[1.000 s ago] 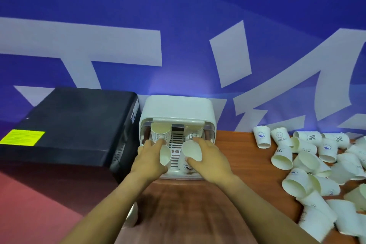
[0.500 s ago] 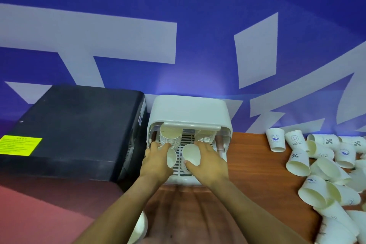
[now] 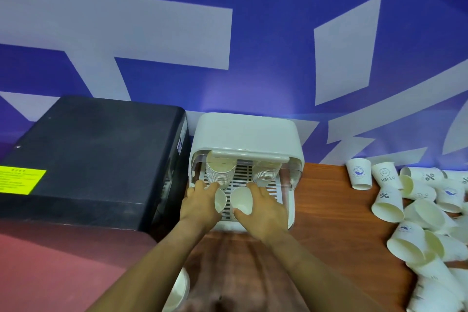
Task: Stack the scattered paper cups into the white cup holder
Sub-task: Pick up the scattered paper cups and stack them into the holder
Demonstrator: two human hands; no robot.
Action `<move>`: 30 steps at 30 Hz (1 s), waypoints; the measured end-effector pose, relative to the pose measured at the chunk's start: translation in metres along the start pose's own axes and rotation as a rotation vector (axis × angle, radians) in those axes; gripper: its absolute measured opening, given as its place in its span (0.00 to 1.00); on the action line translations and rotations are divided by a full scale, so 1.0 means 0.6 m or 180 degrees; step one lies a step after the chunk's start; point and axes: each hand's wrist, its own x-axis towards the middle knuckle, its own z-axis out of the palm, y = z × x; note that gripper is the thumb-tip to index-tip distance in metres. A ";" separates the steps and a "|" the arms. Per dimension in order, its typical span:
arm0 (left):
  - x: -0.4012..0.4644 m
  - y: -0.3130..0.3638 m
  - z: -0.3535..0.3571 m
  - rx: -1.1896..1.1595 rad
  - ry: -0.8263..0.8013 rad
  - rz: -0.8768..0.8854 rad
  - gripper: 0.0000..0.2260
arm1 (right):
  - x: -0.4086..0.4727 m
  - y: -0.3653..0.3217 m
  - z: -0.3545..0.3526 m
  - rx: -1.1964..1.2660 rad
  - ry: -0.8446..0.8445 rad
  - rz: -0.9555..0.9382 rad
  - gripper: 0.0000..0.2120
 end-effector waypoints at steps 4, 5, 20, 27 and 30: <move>0.001 -0.001 0.005 0.0084 -0.0065 -0.0045 0.31 | -0.003 0.005 0.006 -0.0063 -0.0026 -0.0041 0.34; 0.000 -0.002 0.006 0.0095 -0.0093 -0.0058 0.32 | -0.004 0.007 0.008 -0.0035 -0.0049 -0.0046 0.34; -0.055 0.027 -0.057 -0.0139 0.0024 0.0253 0.34 | -0.042 0.029 -0.059 0.0161 -0.0011 -0.0142 0.34; -0.155 0.102 -0.069 -0.0686 0.0336 0.0892 0.27 | -0.125 0.076 -0.105 0.0568 0.0320 -0.0181 0.30; -0.193 0.132 -0.053 -0.0817 0.0370 0.0982 0.26 | -0.160 0.095 -0.120 0.0652 0.0446 -0.0245 0.29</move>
